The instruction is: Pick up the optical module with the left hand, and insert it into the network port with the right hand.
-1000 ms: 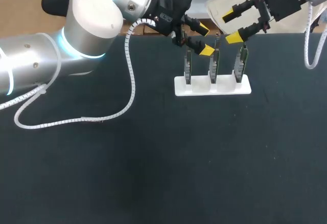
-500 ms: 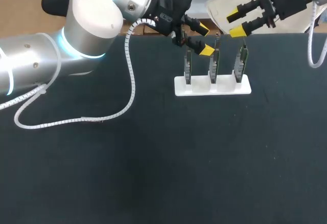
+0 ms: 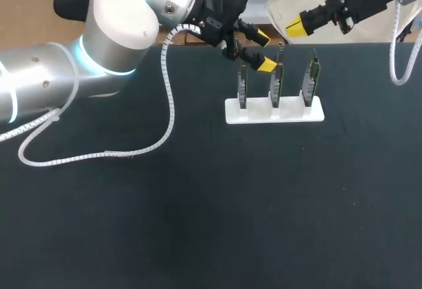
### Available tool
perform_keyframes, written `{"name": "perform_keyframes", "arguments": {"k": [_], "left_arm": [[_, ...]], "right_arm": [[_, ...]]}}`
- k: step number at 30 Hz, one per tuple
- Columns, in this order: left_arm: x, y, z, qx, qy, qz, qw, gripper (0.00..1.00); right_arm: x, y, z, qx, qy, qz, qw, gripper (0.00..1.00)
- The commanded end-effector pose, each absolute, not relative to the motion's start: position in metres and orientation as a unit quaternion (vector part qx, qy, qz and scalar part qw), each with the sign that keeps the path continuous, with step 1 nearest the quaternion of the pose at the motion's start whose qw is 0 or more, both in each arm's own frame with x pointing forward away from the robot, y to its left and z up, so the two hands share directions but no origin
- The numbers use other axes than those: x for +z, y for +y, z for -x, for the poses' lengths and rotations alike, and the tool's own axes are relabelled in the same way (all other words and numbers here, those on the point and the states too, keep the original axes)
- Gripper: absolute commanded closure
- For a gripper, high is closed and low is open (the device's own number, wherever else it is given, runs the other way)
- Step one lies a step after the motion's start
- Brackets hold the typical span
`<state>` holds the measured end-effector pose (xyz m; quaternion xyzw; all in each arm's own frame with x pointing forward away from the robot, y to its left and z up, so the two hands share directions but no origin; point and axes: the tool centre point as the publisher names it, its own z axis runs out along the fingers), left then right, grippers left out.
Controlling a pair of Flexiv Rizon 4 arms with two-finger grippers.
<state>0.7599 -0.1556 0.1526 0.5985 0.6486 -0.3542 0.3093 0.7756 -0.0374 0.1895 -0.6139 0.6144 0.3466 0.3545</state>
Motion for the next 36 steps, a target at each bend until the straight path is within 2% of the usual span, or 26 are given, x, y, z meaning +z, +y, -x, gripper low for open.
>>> {"name": "perform_keyframes", "arguments": {"k": [1,36], "left_arm": [[0.153,-0.157,-0.762,-0.354,0.649,-0.600,0.306,0.00],[0.153,-0.157,-0.762,-0.354,0.649,-0.600,0.306,0.00]], "right_arm": [[0.187,-0.031,-0.782,0.352,0.610,0.616,0.352,1.00],[0.169,-0.022,-0.777,0.360,0.615,0.621,0.326,1.00]]}}
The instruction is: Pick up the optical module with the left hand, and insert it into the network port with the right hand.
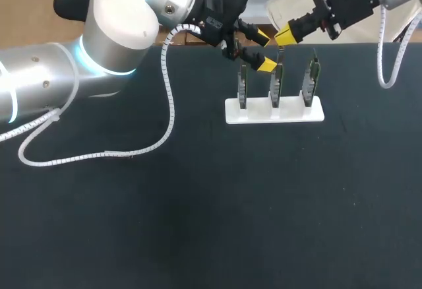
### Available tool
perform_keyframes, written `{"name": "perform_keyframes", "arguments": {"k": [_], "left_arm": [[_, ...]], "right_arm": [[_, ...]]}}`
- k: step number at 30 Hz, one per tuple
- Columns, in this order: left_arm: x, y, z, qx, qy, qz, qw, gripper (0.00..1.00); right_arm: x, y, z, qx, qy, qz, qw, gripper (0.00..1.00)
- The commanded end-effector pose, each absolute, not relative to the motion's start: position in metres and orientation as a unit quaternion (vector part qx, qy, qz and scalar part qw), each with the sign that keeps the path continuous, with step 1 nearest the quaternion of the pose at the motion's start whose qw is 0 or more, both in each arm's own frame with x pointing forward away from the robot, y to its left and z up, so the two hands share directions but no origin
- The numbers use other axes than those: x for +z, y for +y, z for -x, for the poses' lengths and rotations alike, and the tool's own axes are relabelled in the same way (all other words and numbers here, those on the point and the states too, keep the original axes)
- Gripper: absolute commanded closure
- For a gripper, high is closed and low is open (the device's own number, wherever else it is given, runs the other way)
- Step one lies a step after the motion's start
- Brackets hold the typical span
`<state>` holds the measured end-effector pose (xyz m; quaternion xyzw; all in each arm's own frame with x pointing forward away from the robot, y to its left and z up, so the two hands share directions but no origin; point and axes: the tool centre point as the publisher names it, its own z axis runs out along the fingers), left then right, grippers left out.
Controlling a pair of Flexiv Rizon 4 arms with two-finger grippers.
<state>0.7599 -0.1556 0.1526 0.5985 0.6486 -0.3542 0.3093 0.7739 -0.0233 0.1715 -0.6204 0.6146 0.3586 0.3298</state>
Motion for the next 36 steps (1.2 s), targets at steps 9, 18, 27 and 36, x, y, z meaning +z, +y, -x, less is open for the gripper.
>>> {"name": "perform_keyframes", "arguments": {"k": [9,18,27,36], "left_arm": [[0.153,-0.157,-0.762,-0.354,0.649,-0.600,0.306,0.00],[0.153,-0.157,-0.762,-0.354,0.649,-0.600,0.306,0.00],[0.153,-0.157,-0.762,-0.354,0.649,-0.600,0.306,0.00],[0.153,-0.157,-0.762,-0.354,0.649,-0.600,0.306,0.00]], "right_arm": [[0.160,-0.023,-0.775,0.362,0.621,0.620,0.314,1.00],[0.155,-0.024,-0.772,0.363,0.625,0.619,0.308,1.00],[0.150,-0.024,-0.771,0.366,0.628,0.616,0.303,1.00],[0.146,-0.024,-0.772,0.367,0.629,0.615,0.302,1.00]]}}
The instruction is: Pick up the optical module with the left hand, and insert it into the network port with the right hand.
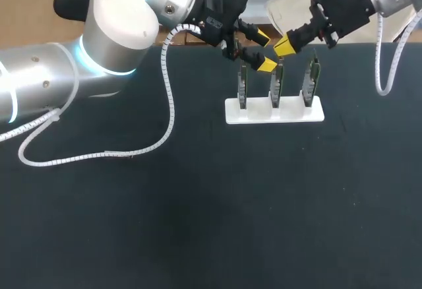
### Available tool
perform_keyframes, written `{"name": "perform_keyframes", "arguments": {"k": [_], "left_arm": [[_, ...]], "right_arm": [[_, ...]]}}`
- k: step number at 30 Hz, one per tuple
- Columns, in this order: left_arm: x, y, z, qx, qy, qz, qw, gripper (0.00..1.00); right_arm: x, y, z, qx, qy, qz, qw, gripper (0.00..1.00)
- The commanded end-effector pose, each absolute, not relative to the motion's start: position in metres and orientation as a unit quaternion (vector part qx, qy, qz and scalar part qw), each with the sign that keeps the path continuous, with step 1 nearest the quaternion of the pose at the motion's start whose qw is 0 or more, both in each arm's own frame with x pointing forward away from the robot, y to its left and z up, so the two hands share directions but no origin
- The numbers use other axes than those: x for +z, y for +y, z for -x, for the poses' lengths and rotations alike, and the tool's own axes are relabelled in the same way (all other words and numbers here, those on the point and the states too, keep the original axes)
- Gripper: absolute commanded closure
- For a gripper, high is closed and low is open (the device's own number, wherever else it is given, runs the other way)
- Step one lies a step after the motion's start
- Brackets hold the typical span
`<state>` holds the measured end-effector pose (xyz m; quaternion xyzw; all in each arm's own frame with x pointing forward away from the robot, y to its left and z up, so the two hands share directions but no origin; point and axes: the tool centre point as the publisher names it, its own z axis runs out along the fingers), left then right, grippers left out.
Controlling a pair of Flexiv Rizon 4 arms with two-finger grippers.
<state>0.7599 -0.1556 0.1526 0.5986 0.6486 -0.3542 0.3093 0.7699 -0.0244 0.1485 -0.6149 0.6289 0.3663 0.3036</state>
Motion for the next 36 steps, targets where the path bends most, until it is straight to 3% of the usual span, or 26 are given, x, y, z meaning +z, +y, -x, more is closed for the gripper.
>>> {"name": "perform_keyframes", "arguments": {"k": [1,36], "left_arm": [[0.153,-0.157,-0.762,-0.354,0.649,-0.600,0.306,0.00],[0.153,-0.157,-0.762,-0.354,0.649,-0.600,0.306,0.00]], "right_arm": [[0.146,-0.024,-0.772,0.368,0.629,0.615,0.302,1.00],[0.134,-0.023,-0.770,0.377,0.635,0.609,0.290,1.00]]}}
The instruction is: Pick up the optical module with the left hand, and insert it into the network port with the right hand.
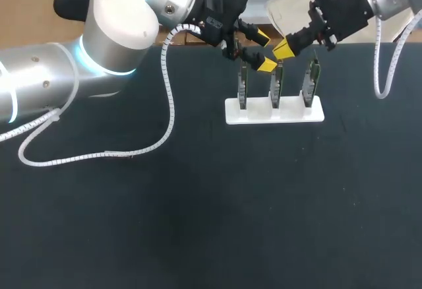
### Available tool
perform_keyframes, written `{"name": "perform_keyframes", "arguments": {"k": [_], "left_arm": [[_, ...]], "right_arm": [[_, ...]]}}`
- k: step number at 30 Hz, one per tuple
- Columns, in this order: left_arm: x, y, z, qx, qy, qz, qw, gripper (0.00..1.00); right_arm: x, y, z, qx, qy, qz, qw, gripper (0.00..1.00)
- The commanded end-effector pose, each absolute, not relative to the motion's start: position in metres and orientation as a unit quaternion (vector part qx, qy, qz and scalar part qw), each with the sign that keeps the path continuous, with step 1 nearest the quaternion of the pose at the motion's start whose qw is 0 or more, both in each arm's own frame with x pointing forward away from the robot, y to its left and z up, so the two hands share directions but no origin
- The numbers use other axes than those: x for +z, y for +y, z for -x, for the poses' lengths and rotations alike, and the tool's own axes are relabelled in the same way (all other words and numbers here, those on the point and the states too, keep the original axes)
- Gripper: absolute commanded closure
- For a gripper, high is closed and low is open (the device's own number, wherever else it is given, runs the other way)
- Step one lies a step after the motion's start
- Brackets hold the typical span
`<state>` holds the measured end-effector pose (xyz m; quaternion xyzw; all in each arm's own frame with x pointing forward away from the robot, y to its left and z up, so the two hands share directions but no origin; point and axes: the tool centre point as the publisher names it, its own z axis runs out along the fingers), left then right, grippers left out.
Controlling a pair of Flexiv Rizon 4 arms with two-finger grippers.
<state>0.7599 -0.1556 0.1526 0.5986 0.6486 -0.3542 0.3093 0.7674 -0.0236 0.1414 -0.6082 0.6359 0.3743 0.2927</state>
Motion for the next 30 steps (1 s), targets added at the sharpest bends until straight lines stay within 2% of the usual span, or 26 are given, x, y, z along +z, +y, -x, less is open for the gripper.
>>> {"name": "perform_keyframes", "arguments": {"k": [1,30], "left_arm": [[0.153,-0.157,-0.762,-0.354,0.649,-0.600,0.306,0.00],[0.153,-0.157,-0.762,-0.354,0.649,-0.600,0.306,0.00]], "right_arm": [[0.134,-0.023,-0.770,0.377,0.635,0.608,0.290,1.00],[0.148,-0.024,-0.772,0.382,0.631,0.603,0.305,1.00]]}}
